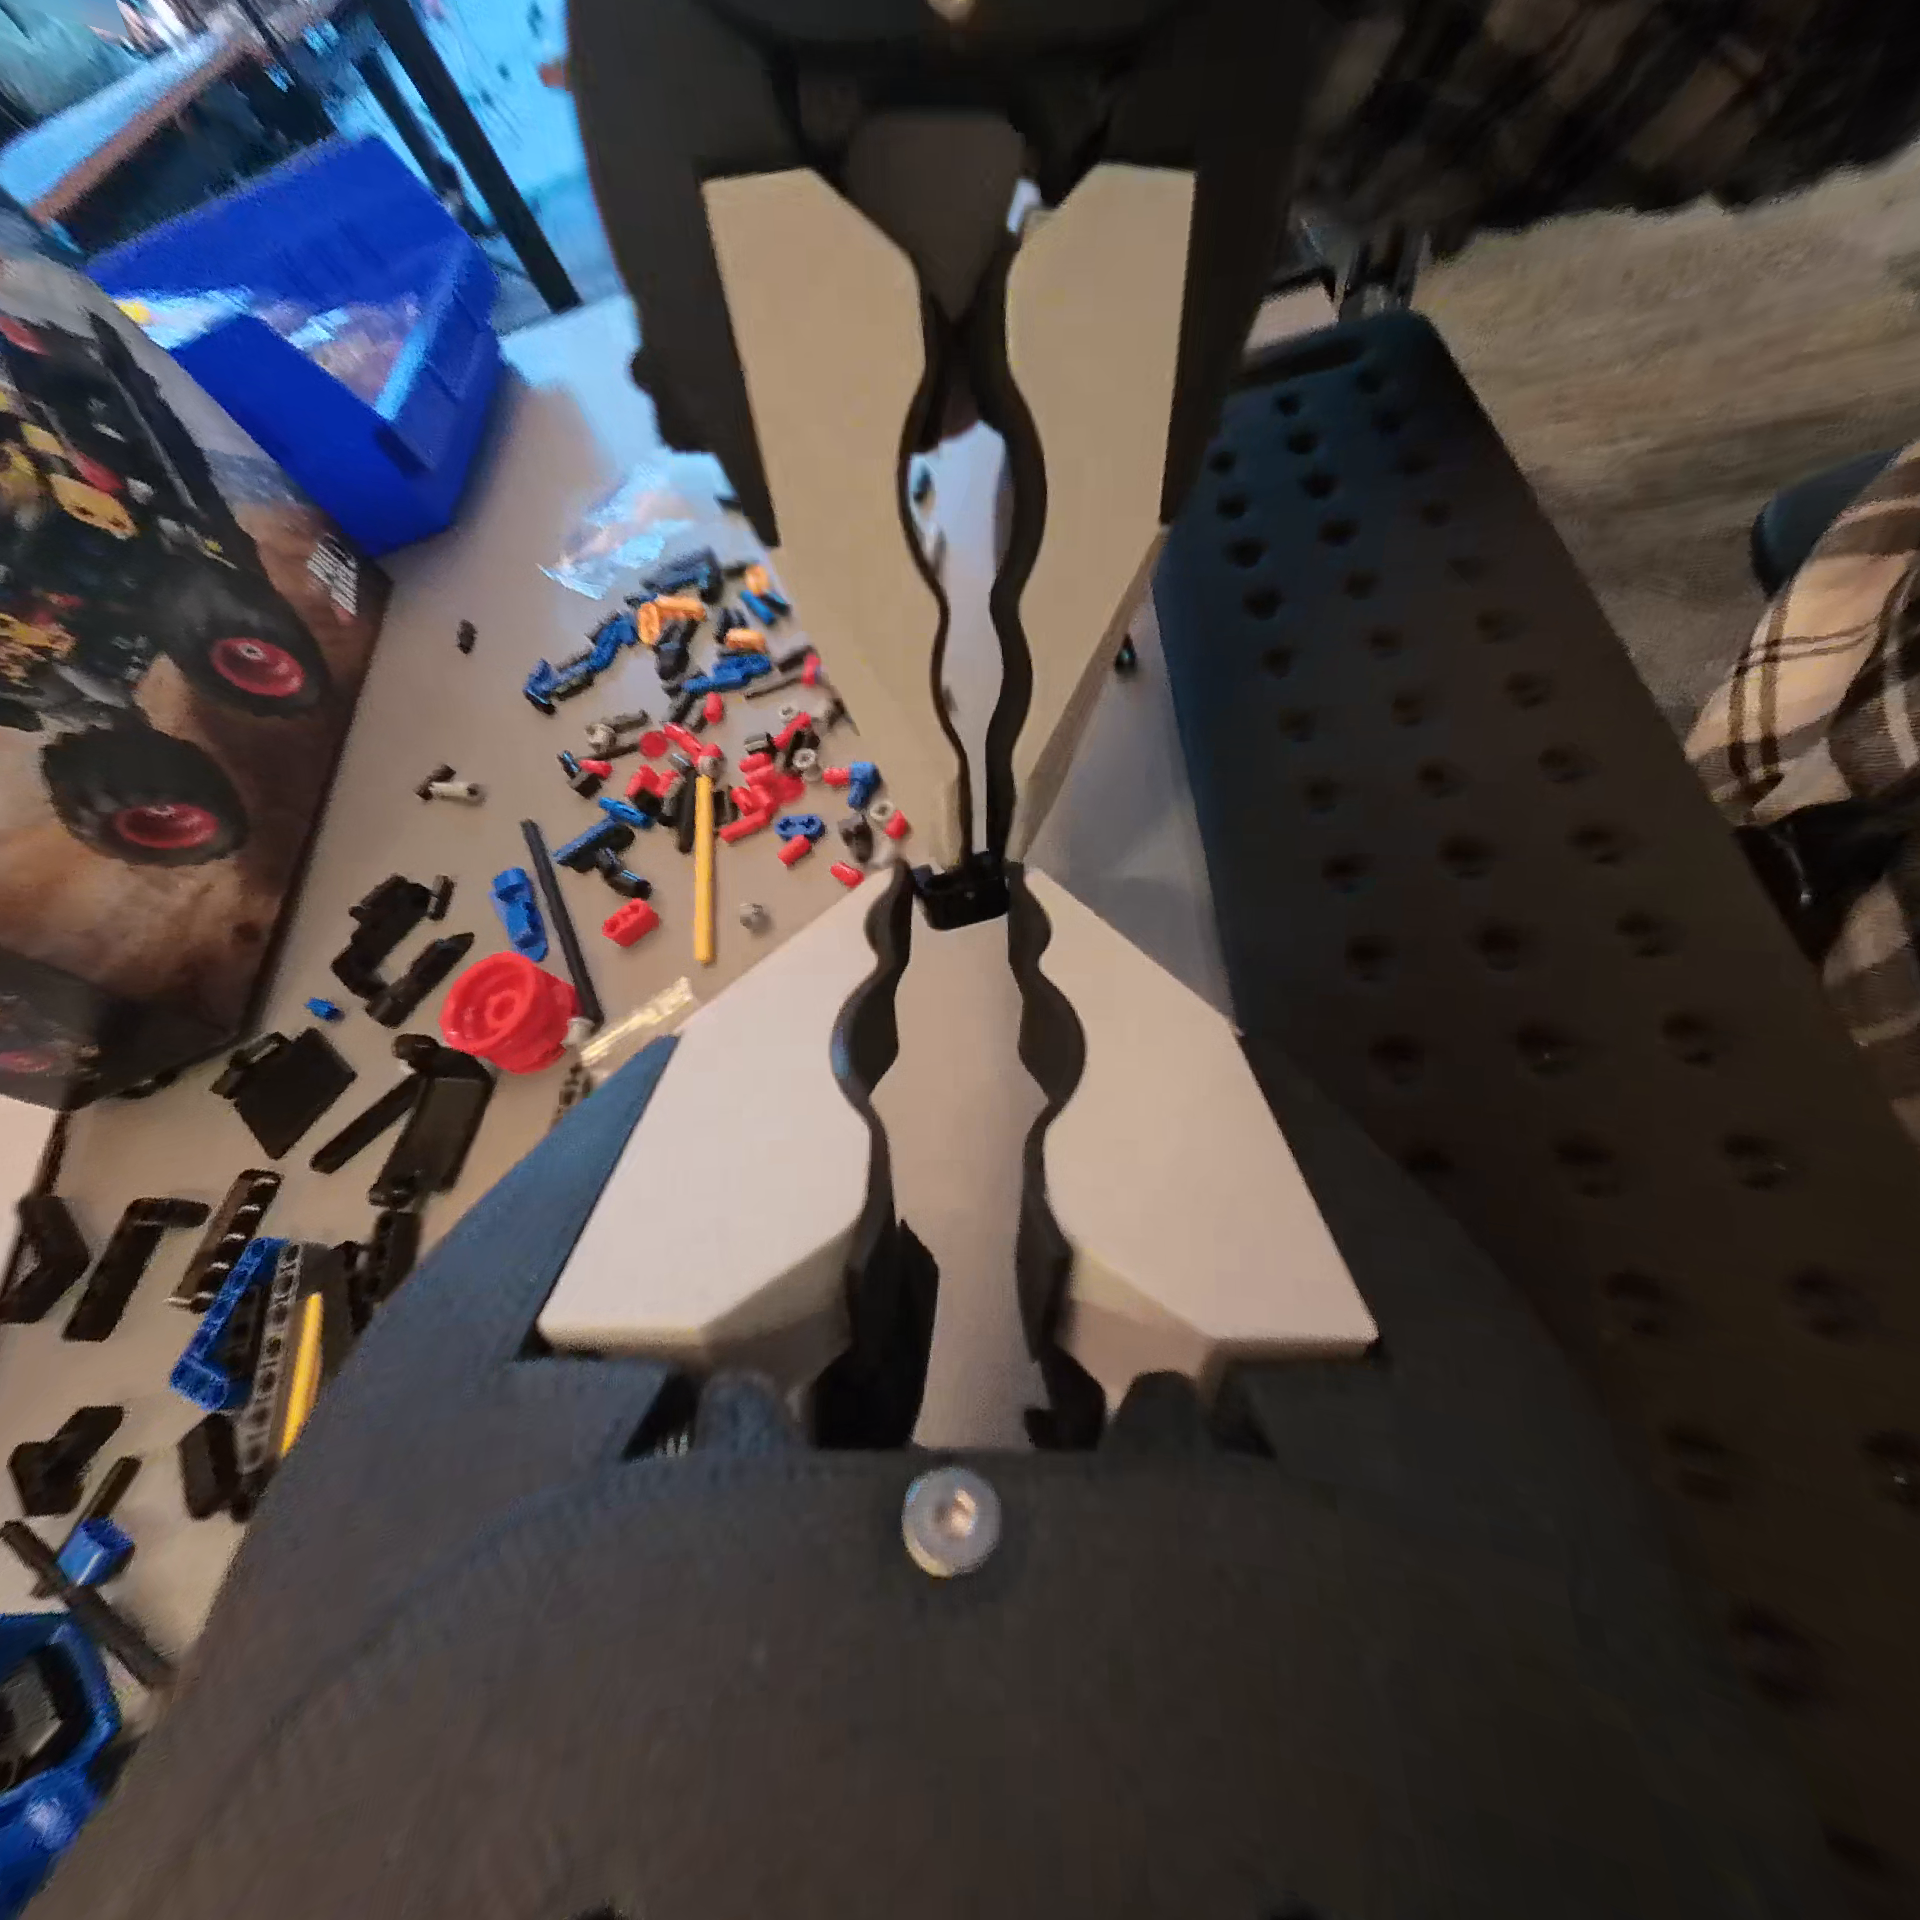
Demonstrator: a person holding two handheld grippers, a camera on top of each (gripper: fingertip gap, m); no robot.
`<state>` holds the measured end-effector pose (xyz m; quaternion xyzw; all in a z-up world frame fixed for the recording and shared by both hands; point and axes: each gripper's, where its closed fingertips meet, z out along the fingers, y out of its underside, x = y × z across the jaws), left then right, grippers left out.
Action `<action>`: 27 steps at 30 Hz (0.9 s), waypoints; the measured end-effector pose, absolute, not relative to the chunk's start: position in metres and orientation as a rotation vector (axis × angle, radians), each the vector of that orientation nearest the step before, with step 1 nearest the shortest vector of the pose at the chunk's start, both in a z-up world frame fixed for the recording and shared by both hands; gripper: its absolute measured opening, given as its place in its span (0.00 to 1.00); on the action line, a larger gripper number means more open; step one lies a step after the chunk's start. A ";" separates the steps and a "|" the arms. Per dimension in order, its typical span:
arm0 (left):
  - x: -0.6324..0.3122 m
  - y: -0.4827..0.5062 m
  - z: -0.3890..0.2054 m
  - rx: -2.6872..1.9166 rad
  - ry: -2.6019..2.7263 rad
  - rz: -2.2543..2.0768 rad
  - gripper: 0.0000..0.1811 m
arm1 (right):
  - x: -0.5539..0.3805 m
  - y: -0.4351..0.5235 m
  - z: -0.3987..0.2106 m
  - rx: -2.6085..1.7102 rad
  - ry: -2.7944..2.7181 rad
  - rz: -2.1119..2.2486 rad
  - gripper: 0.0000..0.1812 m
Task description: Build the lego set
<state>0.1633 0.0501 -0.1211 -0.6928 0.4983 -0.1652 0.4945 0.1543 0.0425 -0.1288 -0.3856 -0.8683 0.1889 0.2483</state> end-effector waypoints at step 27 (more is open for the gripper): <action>0.156 0.043 -0.113 -1.770 1.108 -0.894 0.11 | 0.155 0.035 -0.110 -0.681 -2.007 0.291 0.03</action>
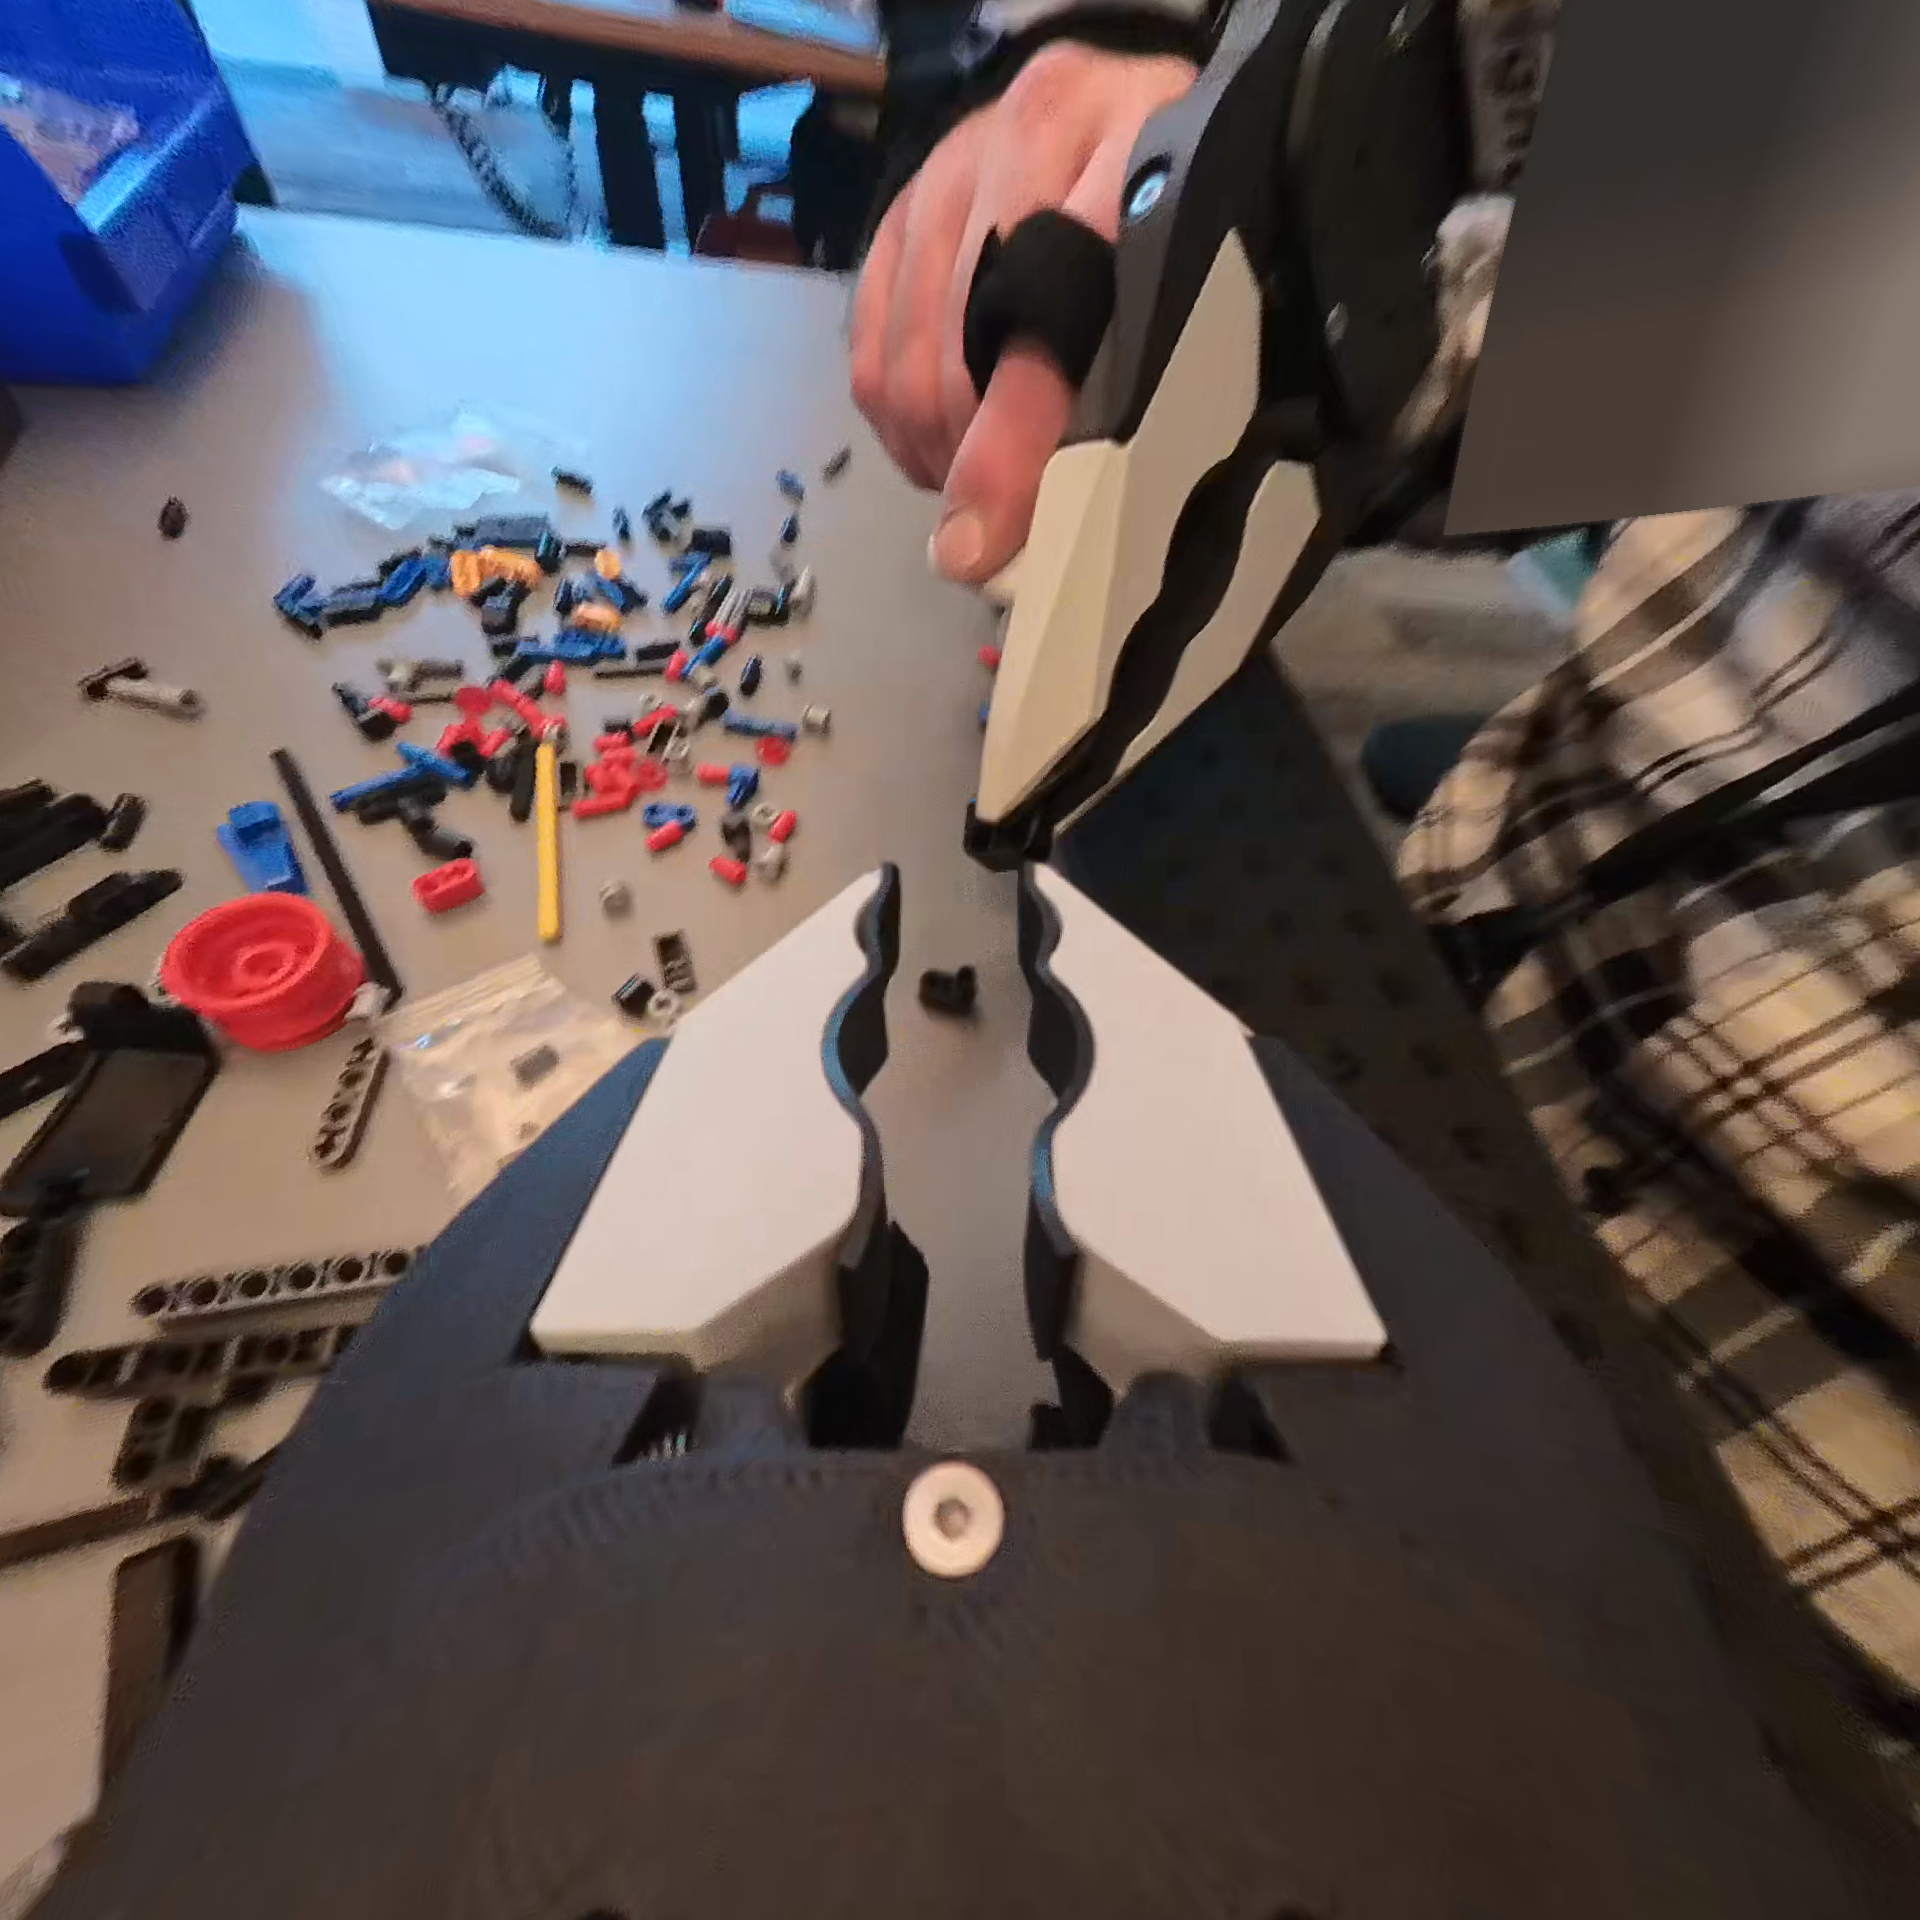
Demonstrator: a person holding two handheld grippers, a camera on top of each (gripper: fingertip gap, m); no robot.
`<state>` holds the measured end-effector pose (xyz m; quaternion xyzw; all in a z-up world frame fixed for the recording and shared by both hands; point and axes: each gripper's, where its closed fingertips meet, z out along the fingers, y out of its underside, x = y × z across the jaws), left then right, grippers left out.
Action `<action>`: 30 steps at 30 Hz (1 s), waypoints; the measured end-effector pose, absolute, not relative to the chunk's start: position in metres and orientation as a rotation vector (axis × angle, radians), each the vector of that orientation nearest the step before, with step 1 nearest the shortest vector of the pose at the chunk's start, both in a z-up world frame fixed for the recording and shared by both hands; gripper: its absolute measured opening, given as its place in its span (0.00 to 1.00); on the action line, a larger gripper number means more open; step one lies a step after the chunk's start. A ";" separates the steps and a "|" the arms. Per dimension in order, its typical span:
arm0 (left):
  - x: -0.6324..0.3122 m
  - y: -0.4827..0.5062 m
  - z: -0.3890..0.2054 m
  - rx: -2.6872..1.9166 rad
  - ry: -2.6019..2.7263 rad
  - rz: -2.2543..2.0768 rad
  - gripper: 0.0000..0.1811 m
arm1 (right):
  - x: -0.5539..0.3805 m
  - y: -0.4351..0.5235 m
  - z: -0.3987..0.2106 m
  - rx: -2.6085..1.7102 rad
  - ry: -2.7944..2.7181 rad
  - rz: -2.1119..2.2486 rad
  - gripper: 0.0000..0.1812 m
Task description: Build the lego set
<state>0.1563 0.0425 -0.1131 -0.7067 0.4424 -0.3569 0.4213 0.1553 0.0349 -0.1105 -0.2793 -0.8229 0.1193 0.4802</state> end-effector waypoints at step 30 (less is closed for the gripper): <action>0.175 0.045 -0.158 -1.808 1.400 -0.692 0.08 | 0.169 0.036 -0.147 -0.573 -2.011 0.314 0.03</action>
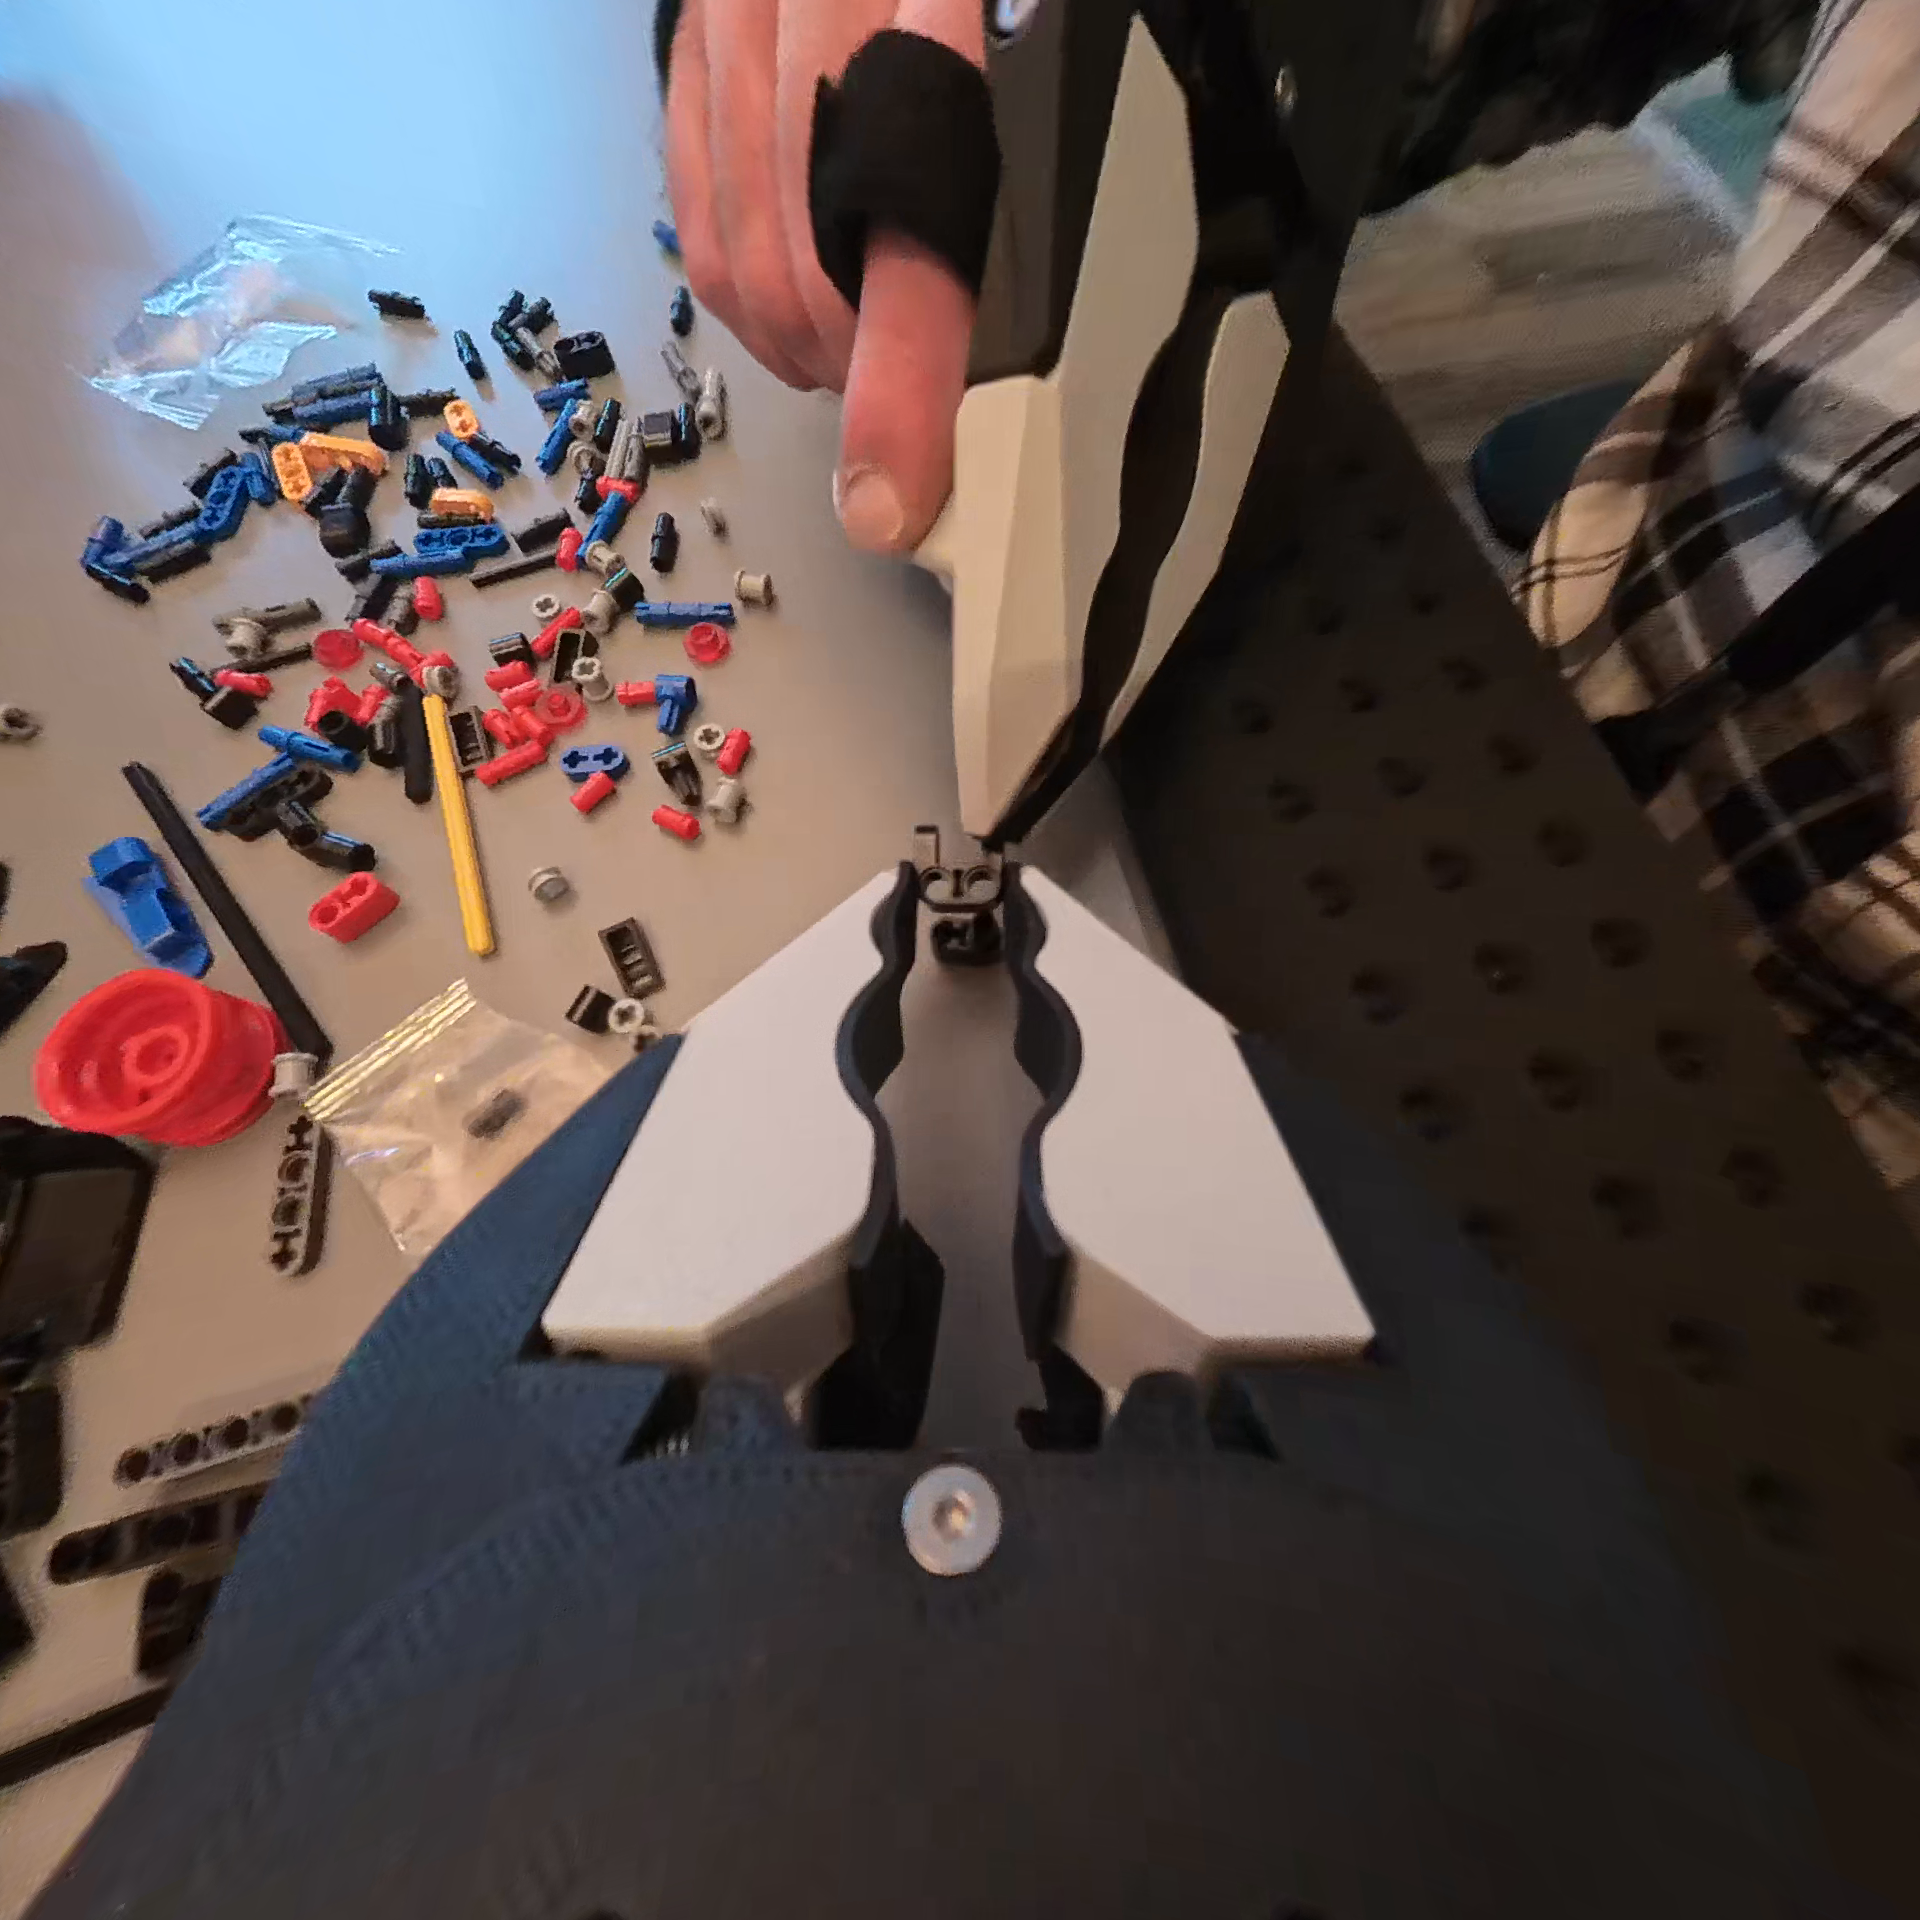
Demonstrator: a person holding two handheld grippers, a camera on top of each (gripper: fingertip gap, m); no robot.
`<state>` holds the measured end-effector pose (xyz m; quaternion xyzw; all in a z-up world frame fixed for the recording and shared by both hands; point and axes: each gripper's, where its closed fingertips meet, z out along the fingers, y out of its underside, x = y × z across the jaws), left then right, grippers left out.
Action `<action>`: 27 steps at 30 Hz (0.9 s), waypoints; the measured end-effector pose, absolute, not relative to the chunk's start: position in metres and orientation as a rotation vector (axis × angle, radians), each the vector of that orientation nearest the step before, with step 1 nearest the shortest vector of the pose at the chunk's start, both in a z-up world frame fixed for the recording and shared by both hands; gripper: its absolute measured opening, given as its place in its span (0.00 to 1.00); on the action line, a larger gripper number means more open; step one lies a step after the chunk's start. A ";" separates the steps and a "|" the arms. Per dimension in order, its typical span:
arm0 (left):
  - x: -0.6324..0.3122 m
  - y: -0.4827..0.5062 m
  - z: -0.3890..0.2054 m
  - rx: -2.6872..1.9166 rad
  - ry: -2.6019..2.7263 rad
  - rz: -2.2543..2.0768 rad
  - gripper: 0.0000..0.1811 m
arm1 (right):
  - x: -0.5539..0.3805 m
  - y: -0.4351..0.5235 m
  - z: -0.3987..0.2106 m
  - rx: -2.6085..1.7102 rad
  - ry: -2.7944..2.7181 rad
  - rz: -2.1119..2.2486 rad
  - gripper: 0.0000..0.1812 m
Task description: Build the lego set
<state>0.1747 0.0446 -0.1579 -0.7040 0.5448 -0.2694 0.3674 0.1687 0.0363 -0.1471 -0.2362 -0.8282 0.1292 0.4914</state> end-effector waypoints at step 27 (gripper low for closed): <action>0.173 0.047 -0.168 -1.814 1.519 -0.478 0.08 | 0.169 0.036 -0.158 -0.677 -2.055 0.467 0.03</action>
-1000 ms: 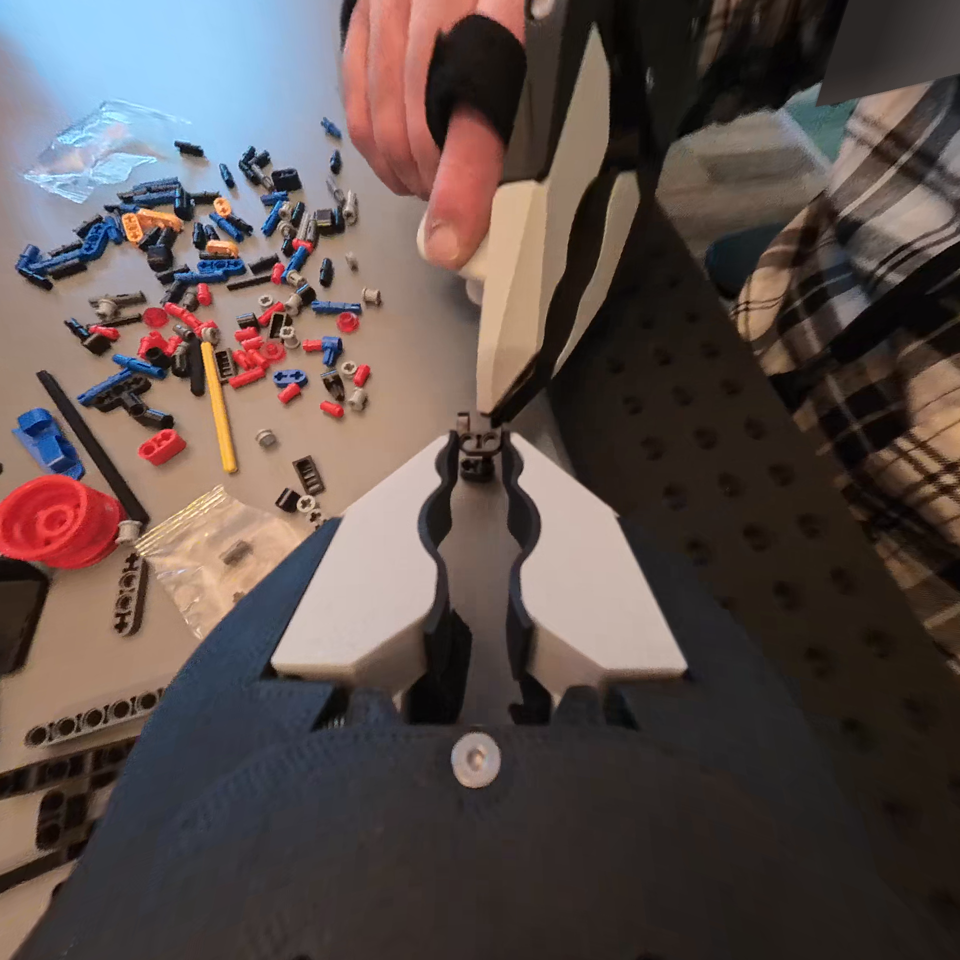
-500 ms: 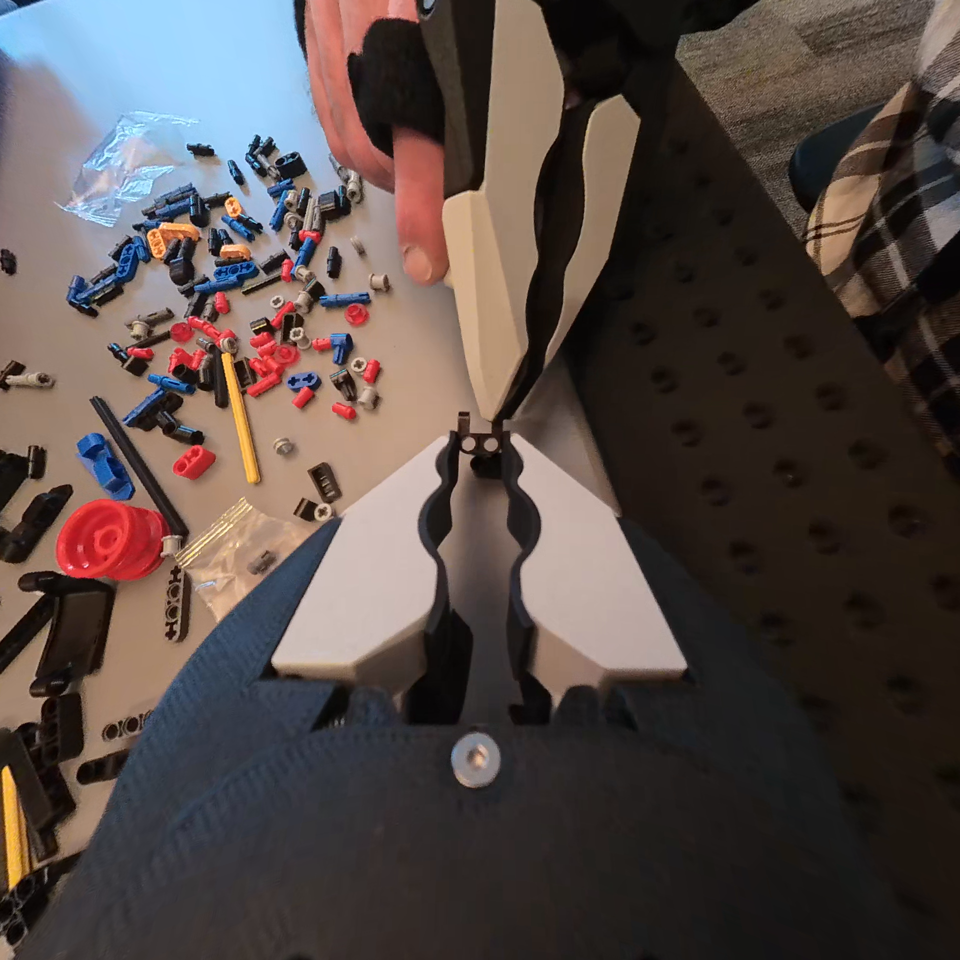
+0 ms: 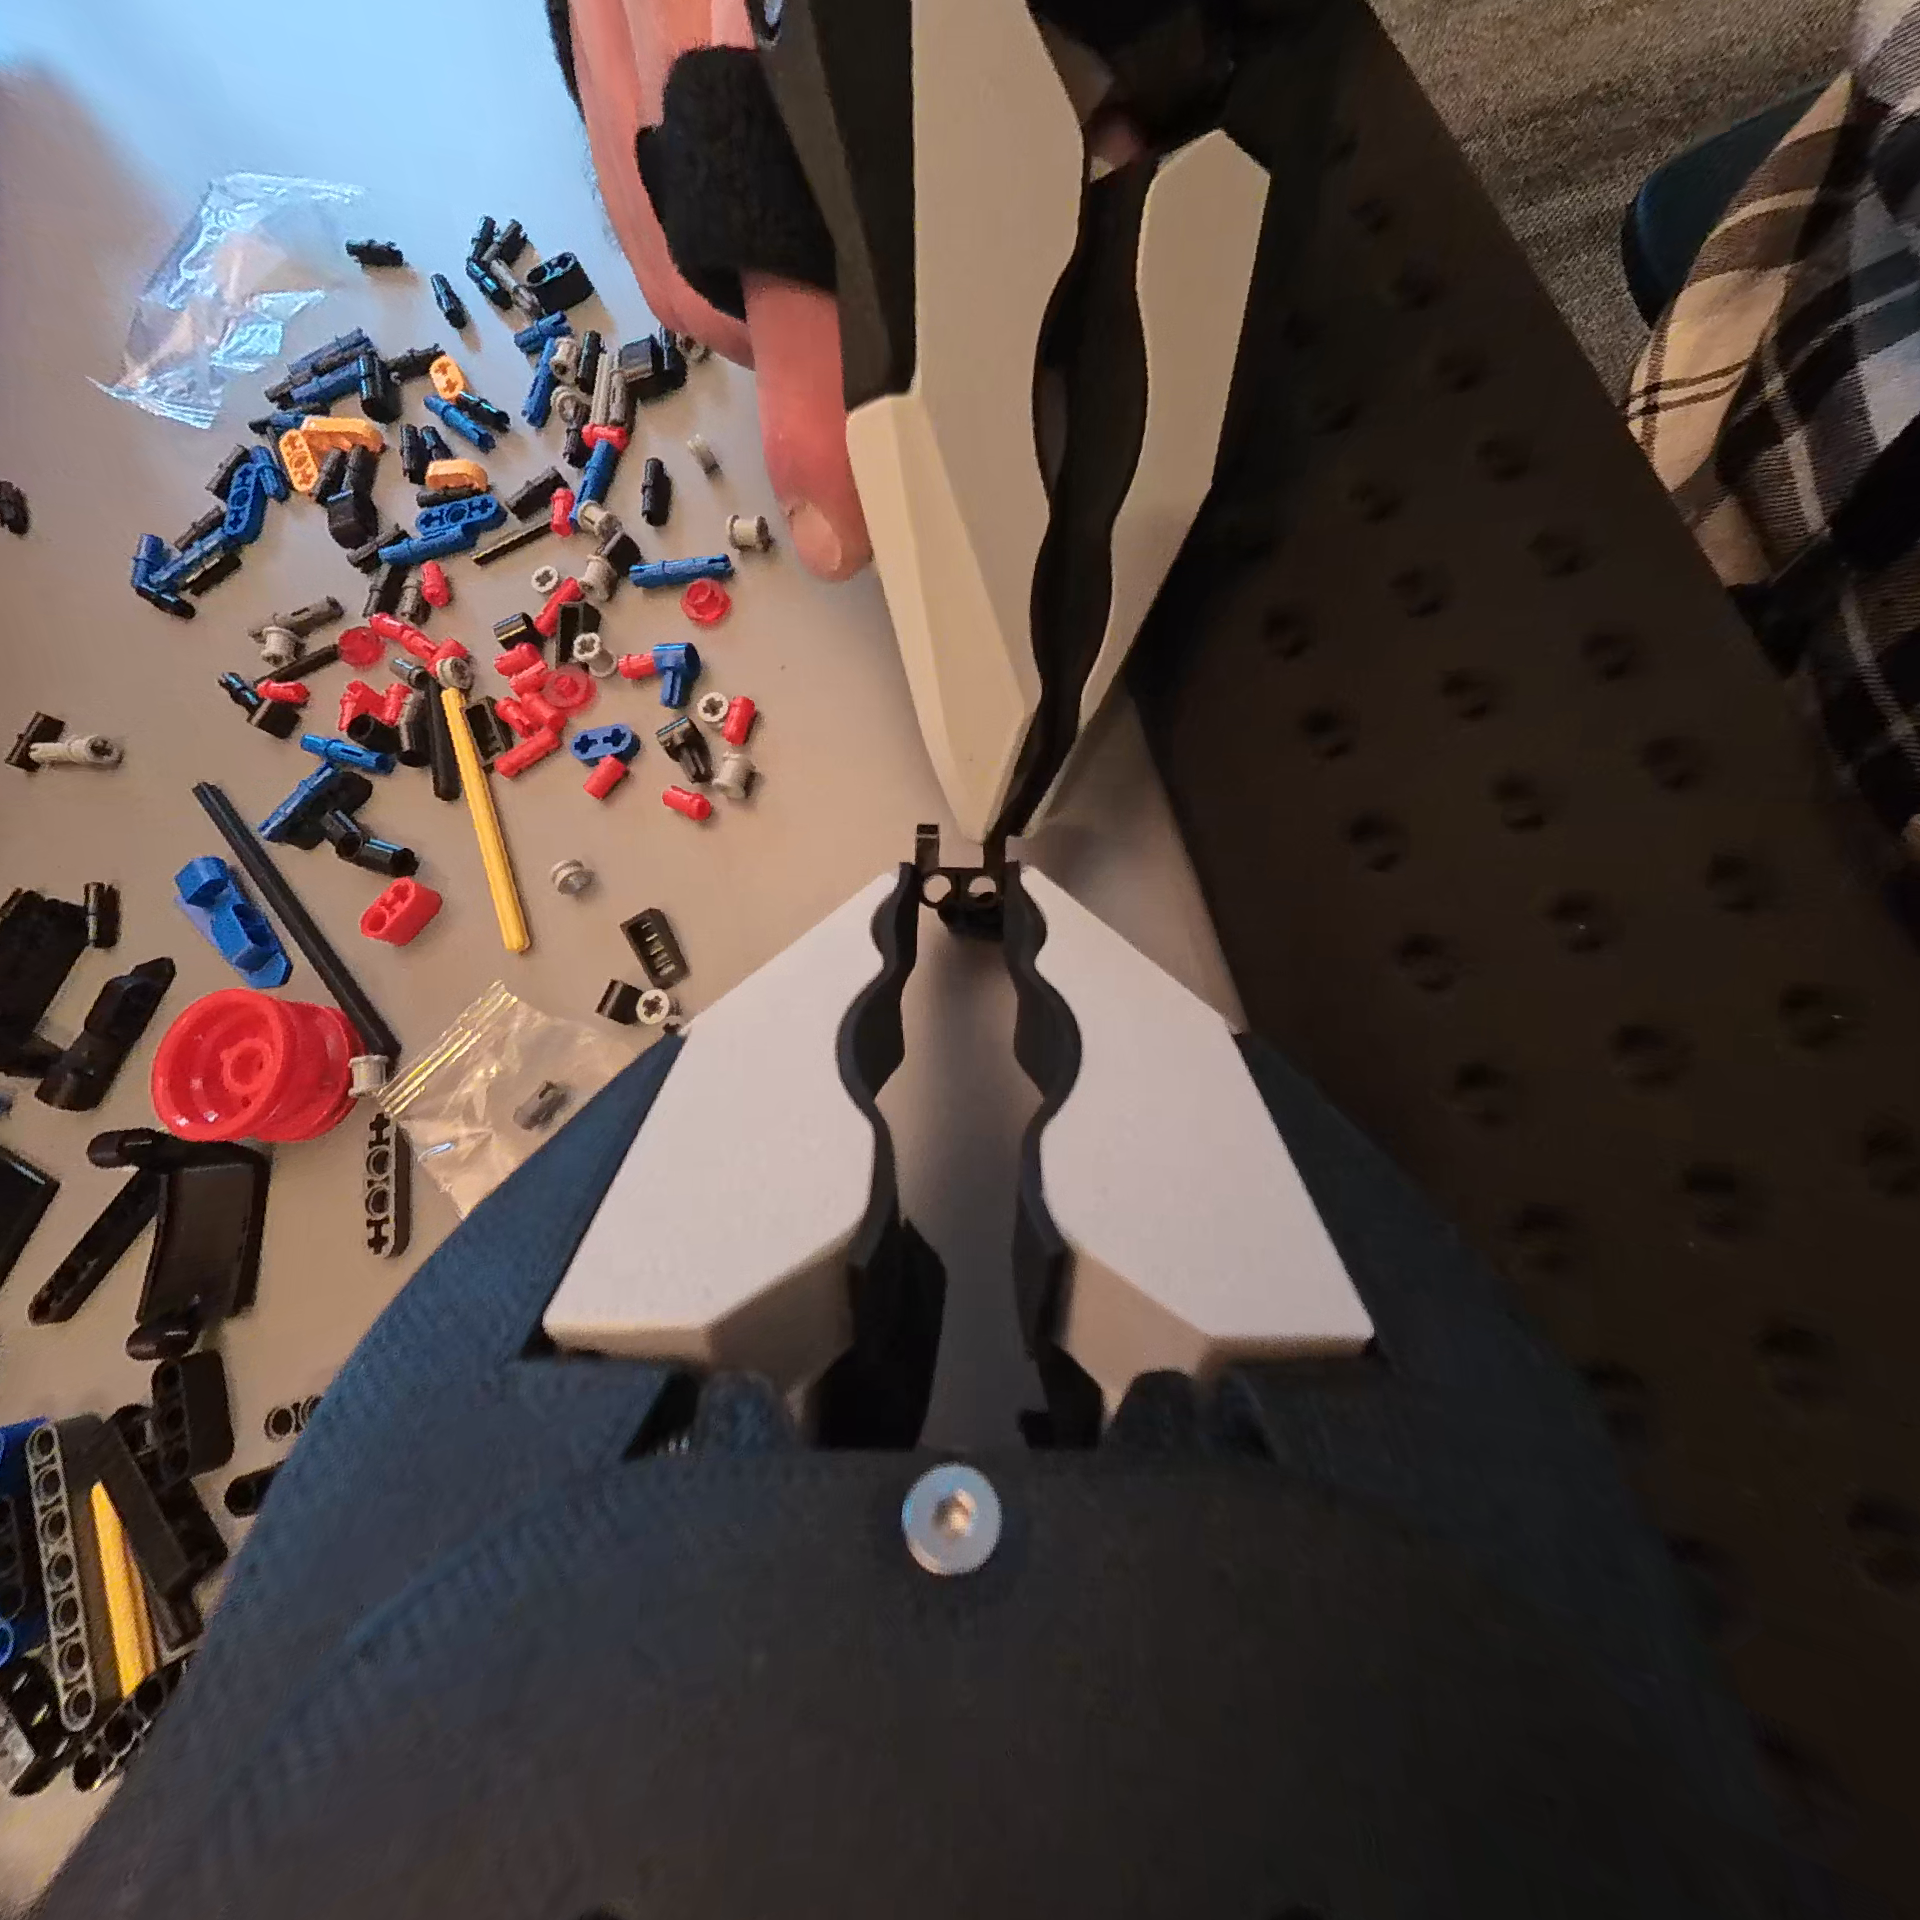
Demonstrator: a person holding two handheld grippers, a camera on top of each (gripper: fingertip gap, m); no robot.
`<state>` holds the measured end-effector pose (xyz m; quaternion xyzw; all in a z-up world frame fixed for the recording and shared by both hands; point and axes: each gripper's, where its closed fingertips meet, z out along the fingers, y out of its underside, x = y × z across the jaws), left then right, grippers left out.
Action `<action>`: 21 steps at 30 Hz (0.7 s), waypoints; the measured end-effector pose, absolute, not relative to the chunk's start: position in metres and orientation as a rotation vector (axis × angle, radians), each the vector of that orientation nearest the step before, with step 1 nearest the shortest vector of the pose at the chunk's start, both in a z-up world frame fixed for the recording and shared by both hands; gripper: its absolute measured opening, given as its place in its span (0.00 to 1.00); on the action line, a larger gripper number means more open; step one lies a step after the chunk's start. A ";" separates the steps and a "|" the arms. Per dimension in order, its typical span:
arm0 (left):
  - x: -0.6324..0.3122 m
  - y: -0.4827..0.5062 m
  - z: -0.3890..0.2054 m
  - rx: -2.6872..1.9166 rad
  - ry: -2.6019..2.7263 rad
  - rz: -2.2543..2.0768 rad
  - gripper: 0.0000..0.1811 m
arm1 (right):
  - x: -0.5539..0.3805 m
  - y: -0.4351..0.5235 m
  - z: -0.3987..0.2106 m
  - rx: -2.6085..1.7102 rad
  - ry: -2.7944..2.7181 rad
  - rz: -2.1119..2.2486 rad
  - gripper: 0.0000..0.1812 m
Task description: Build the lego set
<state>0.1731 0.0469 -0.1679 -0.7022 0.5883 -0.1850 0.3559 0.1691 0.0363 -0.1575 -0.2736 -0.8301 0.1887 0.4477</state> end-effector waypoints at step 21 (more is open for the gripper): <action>0.172 0.044 -0.166 -1.828 1.550 -0.433 0.08 | 0.168 0.033 -0.155 -0.701 -2.049 0.517 0.02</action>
